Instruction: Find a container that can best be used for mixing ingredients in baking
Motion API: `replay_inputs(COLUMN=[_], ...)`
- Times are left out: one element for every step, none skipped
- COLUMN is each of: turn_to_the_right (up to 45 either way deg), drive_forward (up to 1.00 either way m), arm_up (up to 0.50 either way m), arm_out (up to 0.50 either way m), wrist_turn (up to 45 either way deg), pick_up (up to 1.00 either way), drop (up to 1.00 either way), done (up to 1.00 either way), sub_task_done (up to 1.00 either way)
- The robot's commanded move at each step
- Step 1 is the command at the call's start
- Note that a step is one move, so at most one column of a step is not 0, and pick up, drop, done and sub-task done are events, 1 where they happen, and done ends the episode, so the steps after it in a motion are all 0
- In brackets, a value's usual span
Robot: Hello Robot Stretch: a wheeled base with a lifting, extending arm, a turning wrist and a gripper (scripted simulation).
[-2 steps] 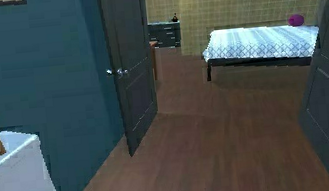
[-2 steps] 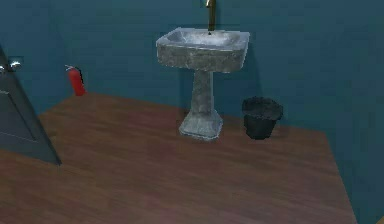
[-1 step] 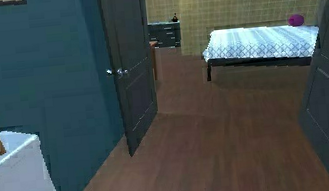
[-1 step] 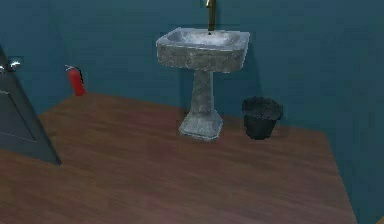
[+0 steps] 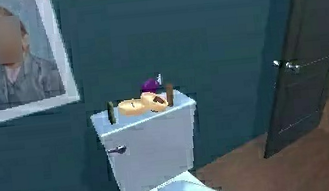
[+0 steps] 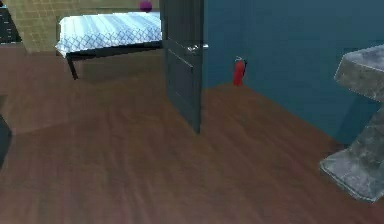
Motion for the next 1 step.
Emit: replay_inputs(turn_to_the_right=[-45.0], drive_forward=[0.0], arm_up=[0.0], arm_out=[0.0], wrist_turn=[0.0], pick_up=[0.0], drop=[0.0], done=[0.0], sub_task_done=[0.0])
